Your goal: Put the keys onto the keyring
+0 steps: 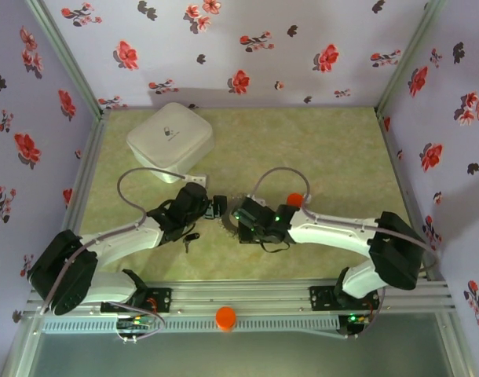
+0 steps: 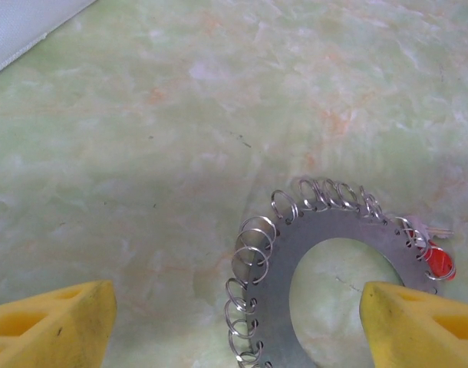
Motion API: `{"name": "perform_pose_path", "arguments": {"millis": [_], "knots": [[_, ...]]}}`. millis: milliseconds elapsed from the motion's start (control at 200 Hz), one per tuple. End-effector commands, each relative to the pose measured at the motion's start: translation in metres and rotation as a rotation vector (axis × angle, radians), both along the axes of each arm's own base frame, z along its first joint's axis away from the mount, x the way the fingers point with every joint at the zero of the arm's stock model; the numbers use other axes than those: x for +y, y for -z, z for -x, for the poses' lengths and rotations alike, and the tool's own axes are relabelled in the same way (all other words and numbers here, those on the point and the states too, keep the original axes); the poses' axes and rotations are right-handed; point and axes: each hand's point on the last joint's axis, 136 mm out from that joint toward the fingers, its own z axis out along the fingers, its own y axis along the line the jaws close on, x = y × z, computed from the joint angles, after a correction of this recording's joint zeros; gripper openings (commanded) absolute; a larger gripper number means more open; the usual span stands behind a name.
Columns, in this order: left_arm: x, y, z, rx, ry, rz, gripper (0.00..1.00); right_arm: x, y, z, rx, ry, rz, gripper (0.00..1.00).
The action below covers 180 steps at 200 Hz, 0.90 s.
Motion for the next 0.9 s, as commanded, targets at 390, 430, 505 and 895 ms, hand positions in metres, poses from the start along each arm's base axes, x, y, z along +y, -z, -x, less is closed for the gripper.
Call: {"name": "perform_pose_path", "arguments": {"millis": [390,430,505,895], "knots": [[0.008,-0.007,0.003,-0.029,-0.031,0.052,0.82,0.009,0.021,0.002,0.109,0.285,-0.26,0.2],[0.008,-0.007,0.004,-0.031,-0.032,0.054,0.82,0.009,0.023,0.001,0.116,0.29,-0.263,0.2],[0.009,-0.007,0.004,-0.031,-0.031,0.052,0.82,0.009,0.027,0.0,0.124,0.301,-0.268,0.19],[0.01,-0.008,0.004,-0.032,-0.034,0.05,0.82,-0.01,0.042,-0.001,0.131,0.367,-0.209,0.18]]}}
